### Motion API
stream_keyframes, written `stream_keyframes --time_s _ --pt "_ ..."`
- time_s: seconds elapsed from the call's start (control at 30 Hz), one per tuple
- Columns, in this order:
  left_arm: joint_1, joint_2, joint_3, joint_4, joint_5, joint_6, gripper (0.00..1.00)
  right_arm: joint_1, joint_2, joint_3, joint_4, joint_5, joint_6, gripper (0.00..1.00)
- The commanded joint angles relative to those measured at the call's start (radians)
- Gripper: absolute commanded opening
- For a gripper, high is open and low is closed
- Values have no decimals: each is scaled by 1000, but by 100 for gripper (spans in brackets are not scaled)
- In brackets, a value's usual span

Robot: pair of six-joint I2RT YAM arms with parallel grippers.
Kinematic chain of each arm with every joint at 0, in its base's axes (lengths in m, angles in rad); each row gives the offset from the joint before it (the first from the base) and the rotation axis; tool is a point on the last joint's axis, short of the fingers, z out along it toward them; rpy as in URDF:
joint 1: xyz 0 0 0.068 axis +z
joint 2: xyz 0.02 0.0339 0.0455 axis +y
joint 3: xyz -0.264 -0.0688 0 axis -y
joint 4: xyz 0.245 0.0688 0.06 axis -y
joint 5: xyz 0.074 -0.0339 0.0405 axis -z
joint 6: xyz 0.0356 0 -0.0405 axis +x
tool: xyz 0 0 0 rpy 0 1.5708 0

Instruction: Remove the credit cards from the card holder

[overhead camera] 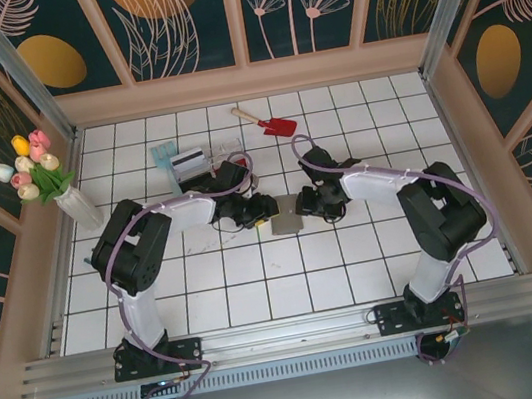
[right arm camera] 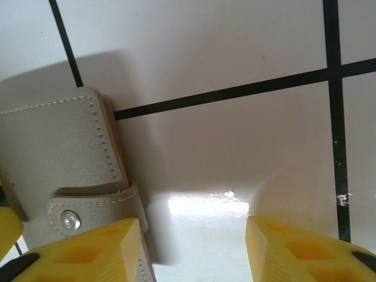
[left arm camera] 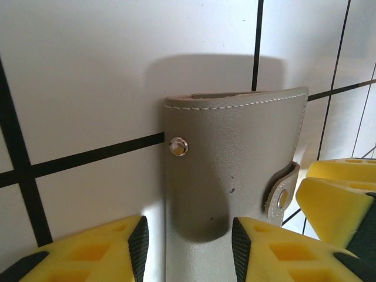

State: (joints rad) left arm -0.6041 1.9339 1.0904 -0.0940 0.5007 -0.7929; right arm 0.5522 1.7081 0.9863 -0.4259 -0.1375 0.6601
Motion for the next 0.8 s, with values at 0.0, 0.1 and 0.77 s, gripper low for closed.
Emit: stream_keyframes --time_s 0.0,0.1,0.77 --pt "1 20 20 -14 17 -16 41 5 26 14 -24 -8 -25 51" --pt "0 23 17 11 53 -26 38 8 36 15 -23 -5 -33 51" --pt "0 -10 -79 343 292 -108 33 78 80 37 1 8 -14 51"
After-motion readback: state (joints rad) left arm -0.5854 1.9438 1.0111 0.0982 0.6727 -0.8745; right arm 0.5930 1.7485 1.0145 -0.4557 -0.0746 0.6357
